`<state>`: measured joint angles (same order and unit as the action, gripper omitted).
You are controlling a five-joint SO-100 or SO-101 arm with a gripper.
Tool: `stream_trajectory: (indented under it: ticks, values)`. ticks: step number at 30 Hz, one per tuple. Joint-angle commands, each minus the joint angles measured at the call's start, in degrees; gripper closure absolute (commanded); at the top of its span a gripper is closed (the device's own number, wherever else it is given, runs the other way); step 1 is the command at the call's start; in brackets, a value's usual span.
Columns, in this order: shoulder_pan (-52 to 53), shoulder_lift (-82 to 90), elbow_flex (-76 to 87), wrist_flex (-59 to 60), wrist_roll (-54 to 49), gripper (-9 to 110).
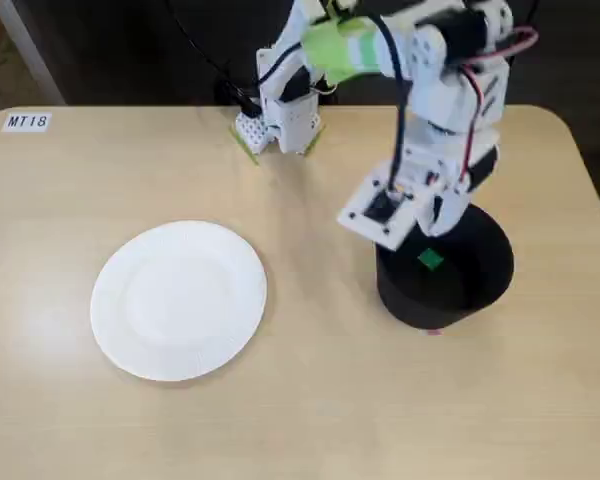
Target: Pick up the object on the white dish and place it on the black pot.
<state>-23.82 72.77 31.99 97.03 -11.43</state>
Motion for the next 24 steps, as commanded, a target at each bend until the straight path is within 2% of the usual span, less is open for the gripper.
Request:
stream_trajectory:
  ticks: [1,9,13,15,19,24]
  values:
    - [5.7,13.4,-0.3,-0.2,2.5,102]
    - [21.9,32.6,0.8,-0.3,5.7,102]
    - [25.6,41.8,9.4,-1.5,6.5,102]
    - [25.8,48.9,20.8,-6.1,7.0,102]
    - [25.9,70.2,56.0,-25.3,11.0,102]
    - [26.4,82.2,77.3,-31.9,9.4,102]
